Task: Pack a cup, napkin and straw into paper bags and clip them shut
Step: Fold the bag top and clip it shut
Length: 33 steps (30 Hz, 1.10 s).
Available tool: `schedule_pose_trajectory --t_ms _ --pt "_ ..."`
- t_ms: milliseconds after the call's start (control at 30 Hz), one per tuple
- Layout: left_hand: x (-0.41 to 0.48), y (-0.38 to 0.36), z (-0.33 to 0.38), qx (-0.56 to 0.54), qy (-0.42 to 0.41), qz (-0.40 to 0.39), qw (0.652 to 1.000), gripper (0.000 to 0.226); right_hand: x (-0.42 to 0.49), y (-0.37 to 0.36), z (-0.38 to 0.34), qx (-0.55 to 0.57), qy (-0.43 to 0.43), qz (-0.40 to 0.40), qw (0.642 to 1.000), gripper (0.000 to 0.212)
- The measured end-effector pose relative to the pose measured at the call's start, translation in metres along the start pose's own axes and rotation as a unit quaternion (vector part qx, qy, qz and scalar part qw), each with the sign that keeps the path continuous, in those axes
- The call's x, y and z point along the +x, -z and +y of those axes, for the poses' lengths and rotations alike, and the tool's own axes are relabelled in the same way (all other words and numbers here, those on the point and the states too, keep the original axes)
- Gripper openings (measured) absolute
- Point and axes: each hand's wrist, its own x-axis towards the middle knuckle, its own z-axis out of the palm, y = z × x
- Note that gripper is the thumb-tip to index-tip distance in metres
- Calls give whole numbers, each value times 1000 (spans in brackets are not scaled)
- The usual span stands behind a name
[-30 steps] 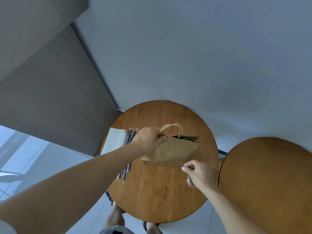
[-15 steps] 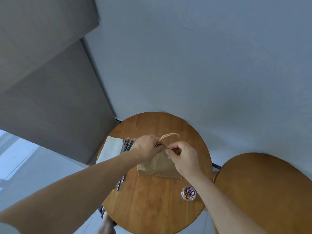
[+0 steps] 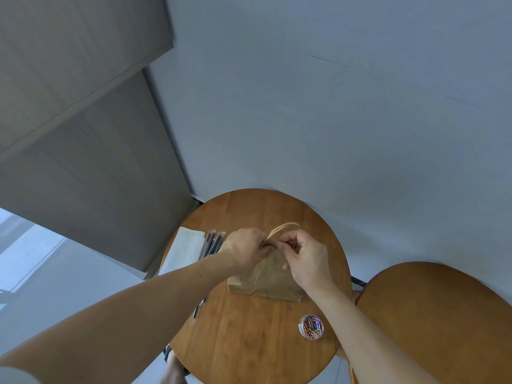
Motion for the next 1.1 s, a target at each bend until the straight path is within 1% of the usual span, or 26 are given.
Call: schedule_pose_trajectory --t_ms 100,200,333,433,633,700,767,833,900,1100 --pt "-1 -1 -1 6 -9 6 1000 22 1 0 3 -50 19 -5 999 4" --pt "-1 -2 -2 10 -23 16 1000 21 4 0 5 -76 33 -13 996 1" --pt "-2 -4 -3 8 -40 26 999 19 5 -1 7 -121 71 -5 990 4" --pt "-1 -5 -5 2 -46 28 999 17 3 -3 8 -153 118 8 981 4" --pt "-3 -8 -8 0 -50 33 998 16 0 -2 11 -230 135 -17 964 16" --pt "-2 -8 -8 -5 -46 37 998 16 1 -1 10 -254 156 -15 954 17" --pt "-2 -8 -7 -9 -46 36 998 18 0 0 11 -257 189 16 948 21" --pt "-1 -9 -5 -8 -46 36 998 19 -2 -1 13 -254 199 33 946 18" --pt "-1 -10 -6 -6 -44 36 998 19 -4 -2 16 -254 203 35 945 13" --pt "-2 -8 -8 -5 -30 35 999 21 -7 -3 21 -239 227 23 944 10"
